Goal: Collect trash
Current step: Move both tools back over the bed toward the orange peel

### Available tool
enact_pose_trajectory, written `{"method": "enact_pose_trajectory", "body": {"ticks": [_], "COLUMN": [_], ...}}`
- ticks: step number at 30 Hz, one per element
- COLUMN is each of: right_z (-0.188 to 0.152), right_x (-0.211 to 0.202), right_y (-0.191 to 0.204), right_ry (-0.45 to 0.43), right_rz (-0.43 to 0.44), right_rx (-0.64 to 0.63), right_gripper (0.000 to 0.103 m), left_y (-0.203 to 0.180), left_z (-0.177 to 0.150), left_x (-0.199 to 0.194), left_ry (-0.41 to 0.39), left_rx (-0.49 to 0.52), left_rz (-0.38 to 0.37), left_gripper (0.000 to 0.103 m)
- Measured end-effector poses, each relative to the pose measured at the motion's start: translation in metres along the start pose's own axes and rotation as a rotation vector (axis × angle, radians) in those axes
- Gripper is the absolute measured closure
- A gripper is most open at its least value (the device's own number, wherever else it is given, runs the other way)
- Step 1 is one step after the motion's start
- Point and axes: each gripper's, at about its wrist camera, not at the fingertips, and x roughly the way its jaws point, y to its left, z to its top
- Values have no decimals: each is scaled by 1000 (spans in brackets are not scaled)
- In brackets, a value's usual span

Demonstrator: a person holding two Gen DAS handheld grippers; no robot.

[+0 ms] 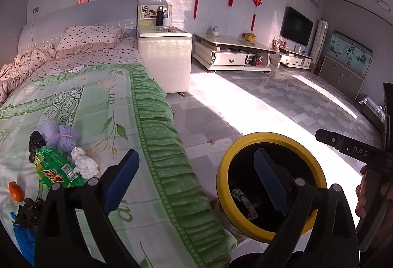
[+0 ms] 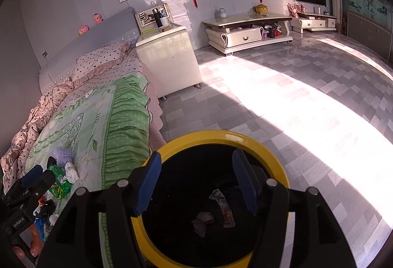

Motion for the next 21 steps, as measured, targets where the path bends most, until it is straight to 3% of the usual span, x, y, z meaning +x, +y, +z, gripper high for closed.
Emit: {"method": "enact_pose_trajectory", "body": {"ticks": [11,21], "right_z": [-2,-11], "right_x": [-25,-40], "right_y": [73,148], "right_ry": [-72,-82], "right_rz": [82,211], "right_rx": [-118,-223], "right_gripper": [33,32], "left_y": [85,161], "left_z": [-7,-17], "left_x": [-50,-91], "left_ry": [-55,-79], "left_rx": [-70,-158], "left_rz": [148,280], "left_gripper": [10,9]}}
